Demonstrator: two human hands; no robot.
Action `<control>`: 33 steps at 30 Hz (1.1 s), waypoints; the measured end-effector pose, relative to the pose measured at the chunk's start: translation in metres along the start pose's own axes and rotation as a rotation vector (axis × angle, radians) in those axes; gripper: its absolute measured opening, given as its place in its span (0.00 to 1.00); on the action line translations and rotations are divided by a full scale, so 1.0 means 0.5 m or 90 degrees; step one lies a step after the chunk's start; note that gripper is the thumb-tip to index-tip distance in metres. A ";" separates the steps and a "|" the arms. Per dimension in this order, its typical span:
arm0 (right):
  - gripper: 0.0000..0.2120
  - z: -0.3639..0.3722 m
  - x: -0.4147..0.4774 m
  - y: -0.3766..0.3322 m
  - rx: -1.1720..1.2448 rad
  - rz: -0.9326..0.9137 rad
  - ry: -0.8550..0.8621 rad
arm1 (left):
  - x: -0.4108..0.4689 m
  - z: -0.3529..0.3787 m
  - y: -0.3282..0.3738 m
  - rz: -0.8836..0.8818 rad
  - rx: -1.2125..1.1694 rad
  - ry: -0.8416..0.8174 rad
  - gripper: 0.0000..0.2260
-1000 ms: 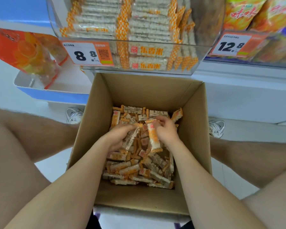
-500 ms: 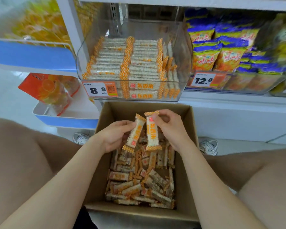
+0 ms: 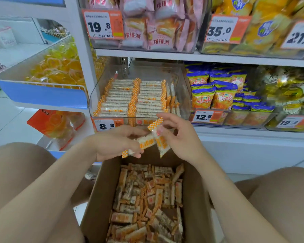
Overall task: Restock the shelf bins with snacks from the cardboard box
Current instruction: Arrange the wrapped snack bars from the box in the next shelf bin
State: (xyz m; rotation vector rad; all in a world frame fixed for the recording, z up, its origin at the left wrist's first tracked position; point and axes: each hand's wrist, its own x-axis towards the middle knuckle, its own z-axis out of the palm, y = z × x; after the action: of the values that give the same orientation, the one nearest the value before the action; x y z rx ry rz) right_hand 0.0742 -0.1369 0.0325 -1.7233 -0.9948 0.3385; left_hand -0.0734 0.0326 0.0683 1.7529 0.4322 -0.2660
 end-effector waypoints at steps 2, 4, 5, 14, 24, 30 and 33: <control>0.17 -0.013 0.009 -0.026 0.001 -0.016 -0.025 | -0.006 -0.014 0.029 0.038 0.045 0.048 0.19; 0.17 -0.022 0.017 -0.051 -0.020 -0.036 -0.045 | -0.004 -0.032 0.041 0.068 0.047 0.107 0.19; 0.16 -0.025 0.021 -0.061 -0.051 -0.050 -0.049 | -0.004 -0.042 0.046 0.080 0.046 0.120 0.20; 0.08 -0.030 0.069 -0.094 -0.148 -0.117 0.062 | 0.058 -0.060 0.079 0.144 0.025 0.112 0.31; 0.19 -0.151 0.091 -0.093 -0.227 -0.029 -0.047 | 0.154 -0.045 0.142 0.140 -0.271 0.123 0.26; 0.18 -0.148 0.126 -0.076 -0.496 0.057 0.093 | 0.229 -0.035 0.118 0.242 0.415 0.350 0.21; 0.11 -0.121 0.150 -0.077 -0.634 0.035 0.076 | 0.251 -0.042 0.107 0.210 0.559 0.211 0.25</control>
State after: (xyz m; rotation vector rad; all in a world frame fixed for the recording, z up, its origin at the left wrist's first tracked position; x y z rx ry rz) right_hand 0.1418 -0.1165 0.1084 -2.6166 -1.1073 -0.2940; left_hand 0.0613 0.0614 0.0697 2.7119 0.2598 0.1037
